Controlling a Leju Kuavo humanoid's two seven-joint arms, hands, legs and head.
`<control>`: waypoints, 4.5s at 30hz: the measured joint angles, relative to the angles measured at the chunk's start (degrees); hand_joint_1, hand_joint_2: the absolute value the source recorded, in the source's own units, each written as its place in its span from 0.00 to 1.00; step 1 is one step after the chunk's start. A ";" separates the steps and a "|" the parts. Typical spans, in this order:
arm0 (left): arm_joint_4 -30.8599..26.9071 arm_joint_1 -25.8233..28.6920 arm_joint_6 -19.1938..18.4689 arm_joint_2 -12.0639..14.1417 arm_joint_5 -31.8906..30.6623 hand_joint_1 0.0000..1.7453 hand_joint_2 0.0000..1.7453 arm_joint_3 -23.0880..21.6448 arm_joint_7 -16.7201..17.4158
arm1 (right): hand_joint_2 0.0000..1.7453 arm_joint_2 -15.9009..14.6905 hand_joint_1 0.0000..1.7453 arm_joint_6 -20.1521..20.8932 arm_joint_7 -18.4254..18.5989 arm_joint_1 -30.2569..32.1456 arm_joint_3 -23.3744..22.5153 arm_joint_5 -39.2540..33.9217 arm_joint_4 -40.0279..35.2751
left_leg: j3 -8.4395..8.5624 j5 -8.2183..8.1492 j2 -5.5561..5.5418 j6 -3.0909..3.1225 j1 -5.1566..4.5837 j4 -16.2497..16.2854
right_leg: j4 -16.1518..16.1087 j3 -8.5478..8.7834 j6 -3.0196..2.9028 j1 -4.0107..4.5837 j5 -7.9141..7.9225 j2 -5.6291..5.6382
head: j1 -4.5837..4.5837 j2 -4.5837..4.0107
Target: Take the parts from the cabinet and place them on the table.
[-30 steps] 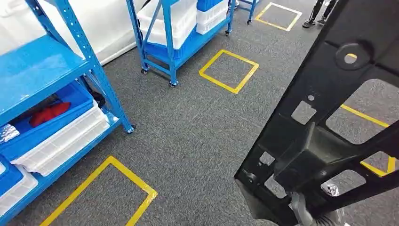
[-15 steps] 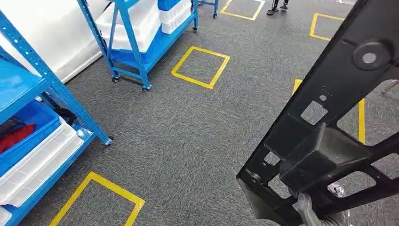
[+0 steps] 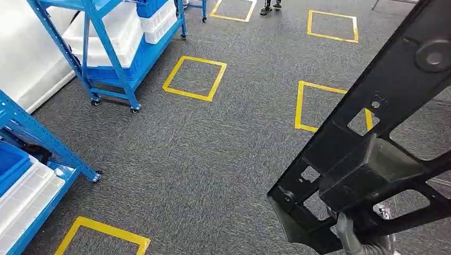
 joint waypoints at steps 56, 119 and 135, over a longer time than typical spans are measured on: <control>0.24 1.49 -0.37 2.51 -0.05 0.00 1.00 -0.02 5.22 | 1.00 7.02 1.00 3.43 1.66 -3.27 -3.87 -0.07 2.49 | -2.30 -0.02 -3.91 -1.96 -0.01 1.50 | -1.83 2.12 -1.68 0.42 -0.22 3.03 | -0.02 0.00; 0.24 1.36 0.13 1.55 -0.05 0.00 1.00 -0.02 4.46 | 1.00 6.10 1.00 1.14 2.32 -4.52 -3.52 1.95 3.04 | -2.59 1.06 -2.54 -1.34 -0.70 0.82 | -3.03 3.21 -1.40 0.18 -0.64 3.78 | -0.02 0.00; 0.22 1.12 -0.06 0.90 0.00 0.00 1.00 -0.04 4.26 | 1.00 6.05 1.00 0.74 2.25 -3.73 -3.45 2.12 2.10 | -0.99 -0.03 7.27 -1.94 -0.69 0.53 | -2.34 2.89 -0.39 -0.02 -1.30 -5.93 | -0.02 0.00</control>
